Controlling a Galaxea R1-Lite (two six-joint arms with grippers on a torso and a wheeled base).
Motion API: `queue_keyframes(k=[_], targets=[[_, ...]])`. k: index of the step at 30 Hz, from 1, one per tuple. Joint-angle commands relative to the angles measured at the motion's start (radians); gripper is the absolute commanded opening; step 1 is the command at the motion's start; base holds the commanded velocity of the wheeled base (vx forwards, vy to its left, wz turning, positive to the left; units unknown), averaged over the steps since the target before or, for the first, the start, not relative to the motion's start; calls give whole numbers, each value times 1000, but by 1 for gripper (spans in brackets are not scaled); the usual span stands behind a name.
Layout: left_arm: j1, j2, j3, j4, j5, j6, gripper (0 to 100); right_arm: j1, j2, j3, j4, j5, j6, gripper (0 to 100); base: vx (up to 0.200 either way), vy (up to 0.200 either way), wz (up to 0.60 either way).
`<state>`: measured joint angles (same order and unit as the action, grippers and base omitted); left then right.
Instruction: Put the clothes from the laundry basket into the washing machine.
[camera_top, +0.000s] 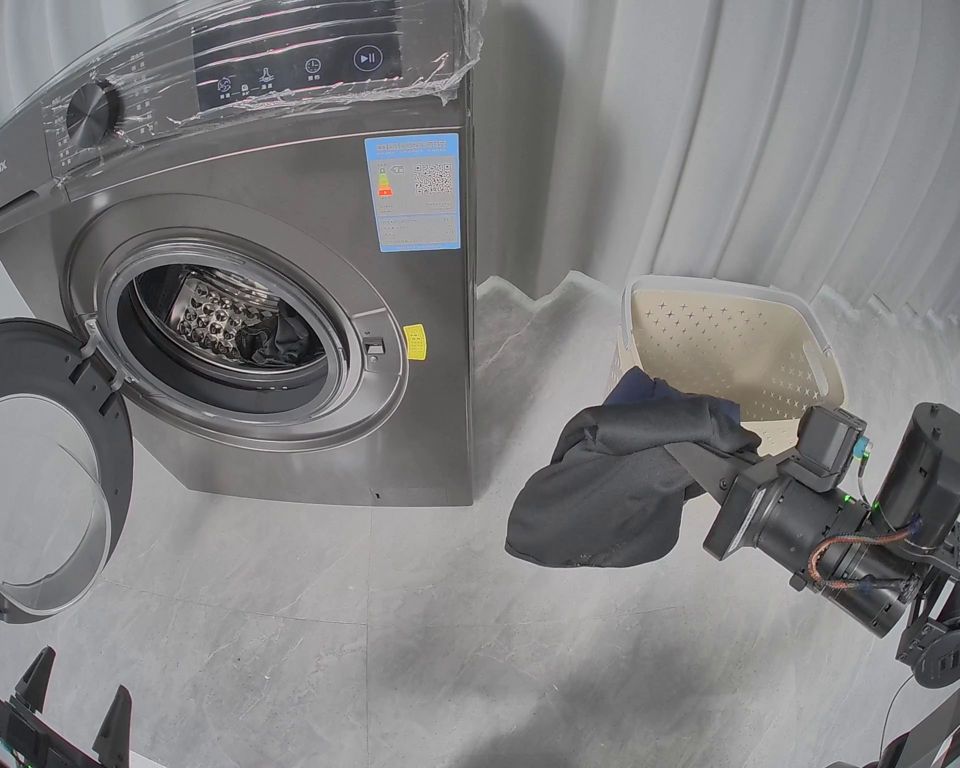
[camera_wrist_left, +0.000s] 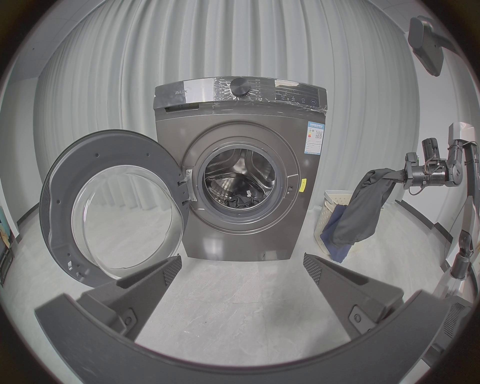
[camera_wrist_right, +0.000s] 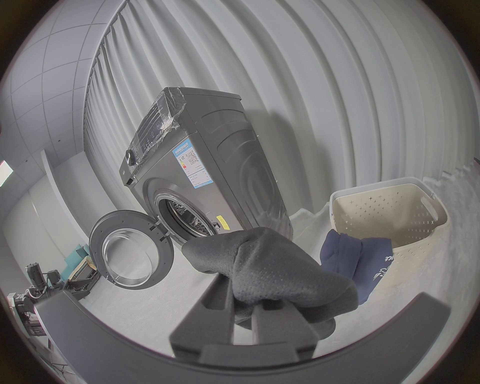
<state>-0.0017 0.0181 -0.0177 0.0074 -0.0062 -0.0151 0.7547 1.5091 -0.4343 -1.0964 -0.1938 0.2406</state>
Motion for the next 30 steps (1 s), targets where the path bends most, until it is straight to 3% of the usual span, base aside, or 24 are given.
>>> queue_keyframes(k=[1,8,30], targets=[[0,-7,13,0,0,0,100,2,0,0,0,1,0,0,0,0,0],[0,-7,15,0,0,0,100,2,2,2,0,1,2,0,0,0,0],[0,-7,15,0,0,0,100,0,0,2,0,1,2,0,0,191,0]])
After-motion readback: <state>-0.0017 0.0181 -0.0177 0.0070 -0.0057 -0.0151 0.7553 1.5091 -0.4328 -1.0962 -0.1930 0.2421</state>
